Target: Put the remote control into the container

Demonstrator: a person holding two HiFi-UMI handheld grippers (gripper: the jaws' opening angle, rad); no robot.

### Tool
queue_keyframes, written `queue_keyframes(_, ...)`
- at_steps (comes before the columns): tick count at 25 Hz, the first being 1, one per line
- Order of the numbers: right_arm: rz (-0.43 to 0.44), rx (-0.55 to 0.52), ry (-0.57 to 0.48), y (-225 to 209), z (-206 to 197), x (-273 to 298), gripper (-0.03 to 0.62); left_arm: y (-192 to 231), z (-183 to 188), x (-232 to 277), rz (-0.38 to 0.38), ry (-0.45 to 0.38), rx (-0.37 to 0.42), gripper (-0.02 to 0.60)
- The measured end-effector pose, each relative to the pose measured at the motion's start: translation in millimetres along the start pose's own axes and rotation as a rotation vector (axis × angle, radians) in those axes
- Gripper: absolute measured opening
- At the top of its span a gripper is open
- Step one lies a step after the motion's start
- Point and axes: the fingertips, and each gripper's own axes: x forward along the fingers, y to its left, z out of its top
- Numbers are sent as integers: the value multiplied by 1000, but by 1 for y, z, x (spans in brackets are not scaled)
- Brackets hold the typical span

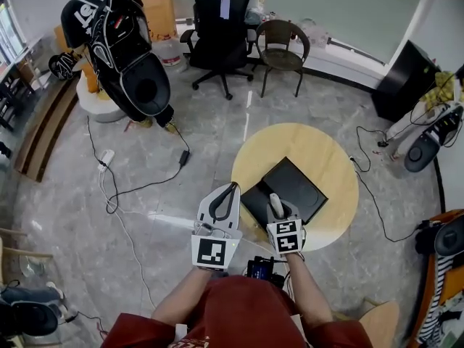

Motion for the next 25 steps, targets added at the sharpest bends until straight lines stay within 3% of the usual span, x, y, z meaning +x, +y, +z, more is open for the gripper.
queue_keyframes(25, 55, 2, 324, 8, -76, 49, 119, 12, -5, -6, 36, 0, 0, 17)
